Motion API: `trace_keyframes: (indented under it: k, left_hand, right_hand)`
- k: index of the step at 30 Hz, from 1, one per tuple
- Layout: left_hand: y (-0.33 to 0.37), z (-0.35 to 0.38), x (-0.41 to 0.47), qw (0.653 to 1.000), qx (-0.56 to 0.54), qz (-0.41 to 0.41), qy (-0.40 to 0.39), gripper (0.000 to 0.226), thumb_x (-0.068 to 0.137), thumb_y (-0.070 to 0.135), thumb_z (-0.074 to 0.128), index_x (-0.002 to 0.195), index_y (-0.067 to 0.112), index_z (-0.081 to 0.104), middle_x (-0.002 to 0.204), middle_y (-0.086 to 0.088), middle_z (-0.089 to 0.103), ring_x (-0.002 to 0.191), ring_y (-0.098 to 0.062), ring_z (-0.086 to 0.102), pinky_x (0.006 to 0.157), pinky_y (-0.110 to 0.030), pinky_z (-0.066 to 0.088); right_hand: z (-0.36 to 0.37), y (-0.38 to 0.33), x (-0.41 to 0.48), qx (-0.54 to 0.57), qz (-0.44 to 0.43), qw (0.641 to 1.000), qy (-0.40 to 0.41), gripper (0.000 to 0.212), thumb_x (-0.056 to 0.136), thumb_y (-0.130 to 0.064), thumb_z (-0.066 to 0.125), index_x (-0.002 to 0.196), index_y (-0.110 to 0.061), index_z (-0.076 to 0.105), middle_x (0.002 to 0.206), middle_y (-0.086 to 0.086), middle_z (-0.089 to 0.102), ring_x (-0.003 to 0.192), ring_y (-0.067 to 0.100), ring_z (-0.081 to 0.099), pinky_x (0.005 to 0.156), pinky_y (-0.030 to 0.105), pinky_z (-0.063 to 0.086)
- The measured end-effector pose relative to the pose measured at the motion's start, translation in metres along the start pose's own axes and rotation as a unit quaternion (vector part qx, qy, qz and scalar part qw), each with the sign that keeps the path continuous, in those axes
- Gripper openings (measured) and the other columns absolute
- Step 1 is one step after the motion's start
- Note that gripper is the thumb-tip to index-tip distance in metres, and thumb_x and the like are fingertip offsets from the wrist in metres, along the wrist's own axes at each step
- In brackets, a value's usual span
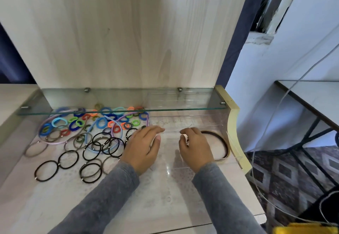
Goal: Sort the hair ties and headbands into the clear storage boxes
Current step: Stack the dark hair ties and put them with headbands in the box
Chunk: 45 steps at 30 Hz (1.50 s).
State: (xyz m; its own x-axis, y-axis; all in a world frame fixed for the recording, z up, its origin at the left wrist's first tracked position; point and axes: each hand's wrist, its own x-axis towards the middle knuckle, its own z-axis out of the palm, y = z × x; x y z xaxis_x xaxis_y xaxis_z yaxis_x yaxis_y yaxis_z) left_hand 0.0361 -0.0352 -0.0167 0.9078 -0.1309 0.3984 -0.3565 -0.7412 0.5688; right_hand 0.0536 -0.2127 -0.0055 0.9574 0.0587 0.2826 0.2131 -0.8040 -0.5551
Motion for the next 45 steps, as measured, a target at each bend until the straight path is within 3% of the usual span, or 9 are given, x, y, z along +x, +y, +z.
trace_keyframes:
  k: [8, 14, 19, 25, 32, 39, 45]
  left_hand:
    - [-0.047, -0.043, -0.059, 0.983, 0.124, -0.020, 0.133, 0.034, 0.091, 0.027, 0.040, 0.110, 0.021, 0.068, 0.115, 0.007, 0.064, 0.109, -0.013, 0.057, 0.095, -0.042, 0.040]
    - [-0.078, -0.076, -0.097, 0.971, 0.197, -0.048, 0.127, 0.033, 0.086, 0.026, 0.043, 0.108, 0.024, 0.068, 0.114, 0.006, 0.066, 0.107, -0.015, 0.060, 0.092, -0.040, 0.042]
    - [-0.089, -0.097, -0.118, 0.962, 0.223, -0.107, 0.115, 0.032, 0.079, 0.032, 0.043, 0.101, 0.028, 0.066, 0.110, 0.007, 0.065, 0.103, -0.016, 0.062, 0.085, -0.039, 0.044]
    - [-0.092, -0.101, -0.134, 0.958, 0.236, -0.116, 0.112, 0.026, 0.071, 0.036, 0.047, 0.090, 0.034, 0.065, 0.103, 0.016, 0.061, 0.096, -0.009, 0.057, 0.083, -0.026, 0.027]
    - [-0.100, -0.099, -0.137, 0.960, 0.222, -0.151, 0.084, 0.025, 0.076, 0.036, 0.050, 0.095, 0.038, 0.064, 0.105, 0.021, 0.057, 0.095, -0.008, 0.058, 0.083, -0.030, 0.033]
    - [-0.102, -0.099, -0.137, 0.963, 0.218, -0.138, 0.077, 0.024, 0.083, 0.044, 0.042, 0.090, 0.037, 0.064, 0.101, 0.020, 0.057, 0.095, -0.009, 0.057, 0.081, -0.031, 0.034]
    - [-0.105, -0.097, -0.138, 0.967, 0.222, -0.092, 0.084, 0.022, 0.088, 0.040, 0.044, 0.093, 0.031, 0.064, 0.103, 0.014, 0.057, 0.096, -0.011, 0.054, 0.084, -0.034, 0.037]
  right_hand:
    - [0.042, -0.074, -0.026, 0.040, -0.180, 0.981, 0.055, 0.029, 0.085, -0.019, 0.043, 0.103, -0.009, 0.063, 0.102, 0.004, 0.060, 0.093, 0.020, 0.056, 0.080, 0.031, 0.050]
    - [0.073, -0.103, -0.054, 0.033, -0.253, 0.967, 0.019, 0.029, 0.082, -0.016, 0.047, 0.103, -0.007, 0.064, 0.103, 0.006, 0.060, 0.094, 0.021, 0.055, 0.081, 0.030, 0.049]
    - [0.092, -0.099, -0.067, 0.001, -0.239, 0.971, -0.013, 0.022, 0.082, -0.022, 0.050, 0.095, -0.009, 0.062, 0.093, 0.005, 0.056, 0.084, 0.021, 0.052, 0.073, 0.033, 0.050]
    - [0.095, -0.094, -0.074, -0.023, -0.238, 0.971, -0.006, 0.020, 0.077, -0.028, 0.055, 0.089, -0.012, 0.059, 0.088, 0.002, 0.053, 0.080, 0.018, 0.048, 0.067, 0.030, 0.049]
    - [0.099, -0.093, -0.077, -0.042, -0.217, 0.975, 0.009, 0.020, 0.069, -0.028, 0.064, 0.079, -0.014, 0.053, 0.082, 0.000, 0.047, 0.074, 0.016, 0.043, 0.058, 0.024, 0.043]
    - [0.106, -0.089, -0.074, -0.026, -0.207, 0.978, 0.011, 0.014, 0.071, -0.017, 0.067, 0.077, -0.013, 0.056, 0.084, 0.001, 0.049, 0.075, 0.018, 0.045, 0.061, 0.027, 0.046]
    - [0.110, -0.086, -0.071, 0.015, -0.192, 0.981, 0.029, 0.008, 0.082, -0.010, 0.067, 0.081, -0.009, 0.059, 0.087, 0.002, 0.051, 0.078, 0.017, 0.048, 0.064, 0.028, 0.049]
